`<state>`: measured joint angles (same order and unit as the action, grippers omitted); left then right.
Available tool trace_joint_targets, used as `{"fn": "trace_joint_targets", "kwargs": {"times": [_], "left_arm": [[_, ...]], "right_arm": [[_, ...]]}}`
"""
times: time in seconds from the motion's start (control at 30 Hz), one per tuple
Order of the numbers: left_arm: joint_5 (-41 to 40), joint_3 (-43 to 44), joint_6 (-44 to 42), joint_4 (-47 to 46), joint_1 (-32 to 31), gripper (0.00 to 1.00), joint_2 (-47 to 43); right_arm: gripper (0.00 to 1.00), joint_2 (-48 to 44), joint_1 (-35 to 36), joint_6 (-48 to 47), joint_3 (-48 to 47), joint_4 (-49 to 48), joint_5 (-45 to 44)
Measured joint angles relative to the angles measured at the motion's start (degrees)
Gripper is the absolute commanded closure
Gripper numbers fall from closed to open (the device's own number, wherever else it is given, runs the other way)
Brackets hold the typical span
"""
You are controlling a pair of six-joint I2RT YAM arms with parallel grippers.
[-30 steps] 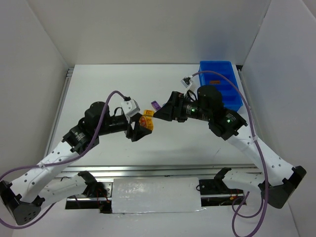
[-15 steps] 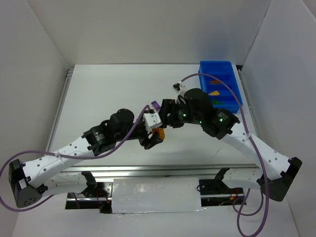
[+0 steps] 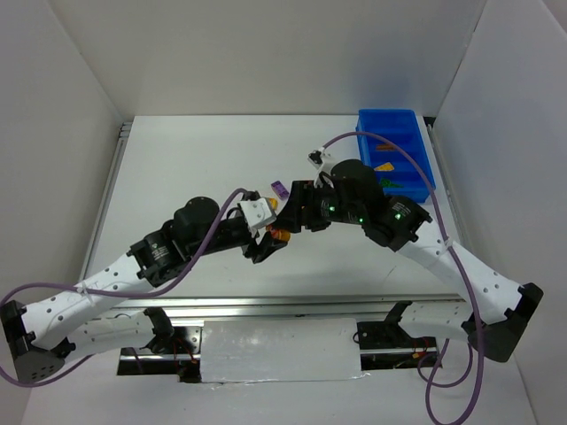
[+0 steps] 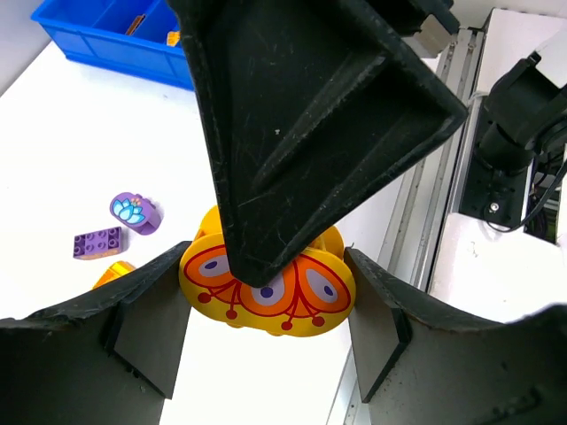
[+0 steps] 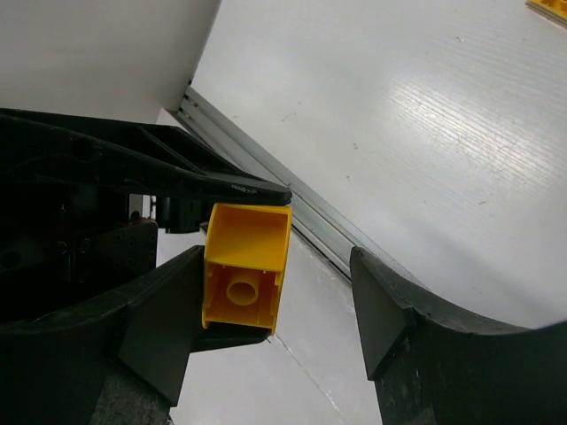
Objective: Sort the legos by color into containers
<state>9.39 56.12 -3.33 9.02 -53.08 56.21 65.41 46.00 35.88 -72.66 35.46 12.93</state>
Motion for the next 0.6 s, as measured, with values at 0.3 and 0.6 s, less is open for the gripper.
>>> {"fn": "trace_joint_targets", "kwargs": {"times": [0.3, 0.6], "left_arm": [[-0.68, -0.66, -1.60, 0.87, 0.00, 1.00, -0.44], [-2.58, -0.39, -2.78, 2.84, -0.13, 0.97, 1.73]], "right_arm": [[0.60, 1.84, 0.35, -0.33, 0.02, -1.84, 5.79], [0.43, 3.96, 0.50, -1.62, 0.02, -0.31, 5.49]]}}
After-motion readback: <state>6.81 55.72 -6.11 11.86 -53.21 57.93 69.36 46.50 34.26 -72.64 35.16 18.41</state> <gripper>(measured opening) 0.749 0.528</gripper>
